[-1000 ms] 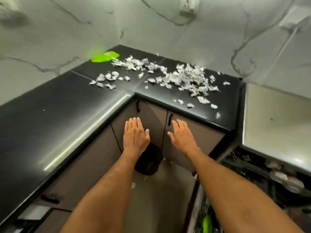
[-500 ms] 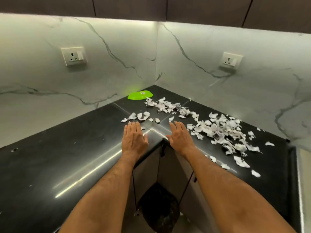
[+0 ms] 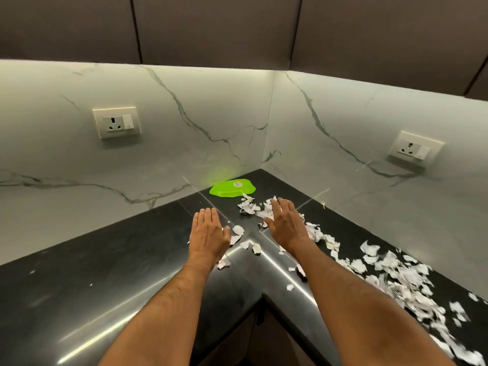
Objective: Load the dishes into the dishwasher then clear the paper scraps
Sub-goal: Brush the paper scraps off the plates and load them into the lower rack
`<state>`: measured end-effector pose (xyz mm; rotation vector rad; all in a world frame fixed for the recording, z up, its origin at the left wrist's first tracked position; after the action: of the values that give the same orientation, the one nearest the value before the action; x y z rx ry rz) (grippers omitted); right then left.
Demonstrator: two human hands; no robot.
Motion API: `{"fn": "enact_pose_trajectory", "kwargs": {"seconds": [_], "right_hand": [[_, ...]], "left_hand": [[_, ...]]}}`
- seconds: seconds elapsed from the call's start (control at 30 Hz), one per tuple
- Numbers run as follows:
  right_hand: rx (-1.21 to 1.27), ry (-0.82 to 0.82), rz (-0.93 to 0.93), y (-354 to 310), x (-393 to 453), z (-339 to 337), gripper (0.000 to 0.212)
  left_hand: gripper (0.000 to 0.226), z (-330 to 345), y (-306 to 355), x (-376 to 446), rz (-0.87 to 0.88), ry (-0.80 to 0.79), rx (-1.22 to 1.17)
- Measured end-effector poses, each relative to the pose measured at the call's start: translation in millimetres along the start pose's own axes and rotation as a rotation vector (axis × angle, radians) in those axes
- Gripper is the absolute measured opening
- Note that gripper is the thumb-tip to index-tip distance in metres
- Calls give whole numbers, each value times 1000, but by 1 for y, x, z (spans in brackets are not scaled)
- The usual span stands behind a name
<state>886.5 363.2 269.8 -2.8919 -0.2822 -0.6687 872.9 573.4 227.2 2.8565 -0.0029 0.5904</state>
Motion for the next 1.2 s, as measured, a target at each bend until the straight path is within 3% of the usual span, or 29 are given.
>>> {"fn": "enact_pose_trajectory", "kwargs": {"seconds": [0.4, 0.87, 1.2], "right_hand": [[-83, -45, 17, 35, 117, 73, 66], [-33, -98, -72, 40, 236, 157, 69], [78, -219, 36, 80, 300, 251, 66]], "left_hand": [[66, 60, -10, 144, 7, -12, -59], [64, 126, -45, 226, -111, -6, -60], [57, 205, -66, 281, -238, -84, -83]]}}
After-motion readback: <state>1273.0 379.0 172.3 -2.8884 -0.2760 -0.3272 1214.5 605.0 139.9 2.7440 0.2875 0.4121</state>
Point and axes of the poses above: each hand's wrist, its own x-axis towards the middle knuckle, its own z-axis out of the palm, y = z × x, the point moved 8 cm from there along x, towards the middle knuckle, and after that the axes turned 6 degrees about y, right-handed, at the moved point
